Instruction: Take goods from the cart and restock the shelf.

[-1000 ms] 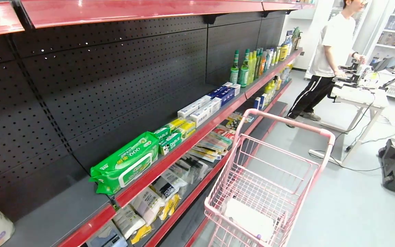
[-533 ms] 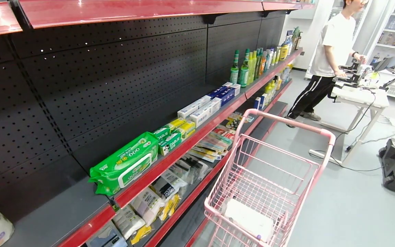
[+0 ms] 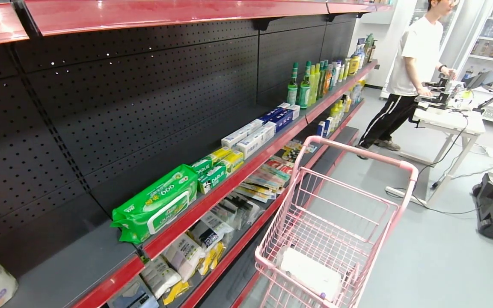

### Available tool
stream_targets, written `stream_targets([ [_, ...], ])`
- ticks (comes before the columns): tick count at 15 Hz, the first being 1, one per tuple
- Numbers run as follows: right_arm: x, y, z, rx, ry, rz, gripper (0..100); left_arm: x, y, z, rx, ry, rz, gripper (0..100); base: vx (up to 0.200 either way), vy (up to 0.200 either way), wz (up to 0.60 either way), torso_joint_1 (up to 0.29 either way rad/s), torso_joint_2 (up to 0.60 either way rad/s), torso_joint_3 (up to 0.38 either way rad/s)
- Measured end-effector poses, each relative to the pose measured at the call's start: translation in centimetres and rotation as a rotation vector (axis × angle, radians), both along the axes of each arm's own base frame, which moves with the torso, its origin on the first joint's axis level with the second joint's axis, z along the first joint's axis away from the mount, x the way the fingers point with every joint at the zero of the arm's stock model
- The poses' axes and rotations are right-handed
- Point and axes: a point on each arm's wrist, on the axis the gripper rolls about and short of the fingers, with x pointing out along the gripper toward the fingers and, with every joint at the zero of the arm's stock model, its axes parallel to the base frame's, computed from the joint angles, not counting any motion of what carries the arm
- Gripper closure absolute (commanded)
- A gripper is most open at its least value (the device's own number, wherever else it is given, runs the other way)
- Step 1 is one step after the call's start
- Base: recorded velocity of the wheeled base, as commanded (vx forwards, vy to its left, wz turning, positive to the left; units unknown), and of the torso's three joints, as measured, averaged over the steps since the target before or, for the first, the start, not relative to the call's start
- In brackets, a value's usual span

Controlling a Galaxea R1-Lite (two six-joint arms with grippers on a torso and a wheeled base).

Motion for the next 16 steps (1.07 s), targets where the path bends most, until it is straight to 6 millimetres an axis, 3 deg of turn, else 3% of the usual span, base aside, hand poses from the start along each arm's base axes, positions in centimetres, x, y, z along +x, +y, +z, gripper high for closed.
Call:
stream_targets([
  [2,5.9,0.0,3.7,-0.022,0.129,0.006,0,0.0,0.0,0.0,0.001,0.0,-0.001,0,0.0,0.0,0.0,0.0,0.0,0.0],
  [4,13.4,0.3,4.1,-0.061,0.317,0.046,0,0.0,0.0,0.0,0.0,0.0,-0.001,0,0.0,0.0,0.0,0.0,0.0,0.0],
  [7,22.2,1.3,-0.5,-0.175,0.756,0.246,0,0.0,0.0,0.0,-0.001,0.0,0.0,0,0.0,0.0,0.0,0.0,0.0,0.0],
  [10,28.3,2.9,-5.5,-0.317,1.0,0.44,0,0.0,0.0,0.0,0.0,0.001,0.0,0,0.0,0.0,0.0,0.0,0.0,0.0],
  [13,32.1,5.8,-10.1,-0.464,1.114,0.61,0,0.0,0.0,0.0,0.001,0.0,0.0,0,0.0,0.0,0.0,0.0,0.0,0.0],
  [16,34.2,9.0,-13.0,-0.538,1.15,0.711,0,0.0,0.0,0.0,0.001,0.0,0.0,0,0.0,0.0,0.0,0.0,0.0,0.0],
])
